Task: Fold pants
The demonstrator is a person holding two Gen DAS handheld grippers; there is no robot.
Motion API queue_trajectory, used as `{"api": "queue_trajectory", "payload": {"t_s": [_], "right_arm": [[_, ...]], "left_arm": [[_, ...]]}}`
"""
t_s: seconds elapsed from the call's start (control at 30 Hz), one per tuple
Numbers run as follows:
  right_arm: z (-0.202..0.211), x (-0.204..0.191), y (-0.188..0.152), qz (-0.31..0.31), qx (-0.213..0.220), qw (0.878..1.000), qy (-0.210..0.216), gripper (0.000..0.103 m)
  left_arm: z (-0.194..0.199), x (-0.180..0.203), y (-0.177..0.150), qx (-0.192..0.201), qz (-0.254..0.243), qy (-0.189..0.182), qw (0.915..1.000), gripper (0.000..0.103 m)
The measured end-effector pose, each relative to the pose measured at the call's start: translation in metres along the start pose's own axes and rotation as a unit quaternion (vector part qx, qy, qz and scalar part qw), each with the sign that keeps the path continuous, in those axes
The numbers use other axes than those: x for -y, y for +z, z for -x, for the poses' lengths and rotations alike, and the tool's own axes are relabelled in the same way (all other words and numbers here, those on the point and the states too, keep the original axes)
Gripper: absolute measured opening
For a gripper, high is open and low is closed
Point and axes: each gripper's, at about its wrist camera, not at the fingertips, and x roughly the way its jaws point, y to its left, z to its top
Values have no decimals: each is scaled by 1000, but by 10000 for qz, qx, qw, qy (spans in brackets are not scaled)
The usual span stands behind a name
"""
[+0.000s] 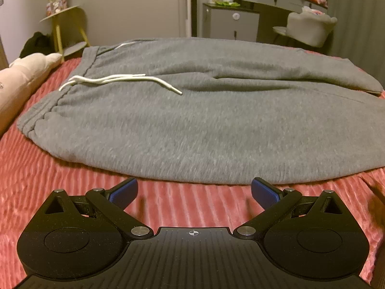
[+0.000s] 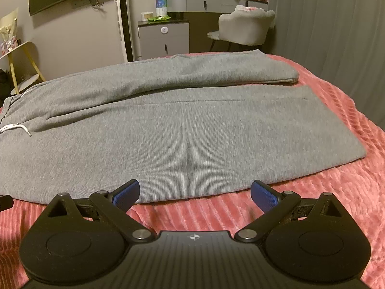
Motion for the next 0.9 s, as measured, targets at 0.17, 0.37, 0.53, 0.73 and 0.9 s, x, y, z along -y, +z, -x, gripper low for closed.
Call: {"api": "queue_trajectory", "payload": {"t_s": [0.17, 0.37, 0.53, 0.73, 0.9], "right_arm": [[1, 0, 0, -31, -10, 10000, 11, 99], [-2, 2, 0, -65, -37, 10000, 38, 99], [-1, 3, 0, -76, -39, 10000, 44, 99], [-1, 3, 0, -78, -38, 10000, 46, 99], [-1, 4, 0, -81, -40, 9999, 50, 99]], "left_arm": [[0, 0, 0, -16, 15, 12, 10000, 103], [-1, 0, 0, -46, 35, 27, 10000, 103], [-1, -1, 1, -58, 50, 39, 10000, 103], [-2, -1, 1, -72, 73, 42, 9999, 103], [-2, -2, 0, -76, 81, 46, 9999, 103]]}}
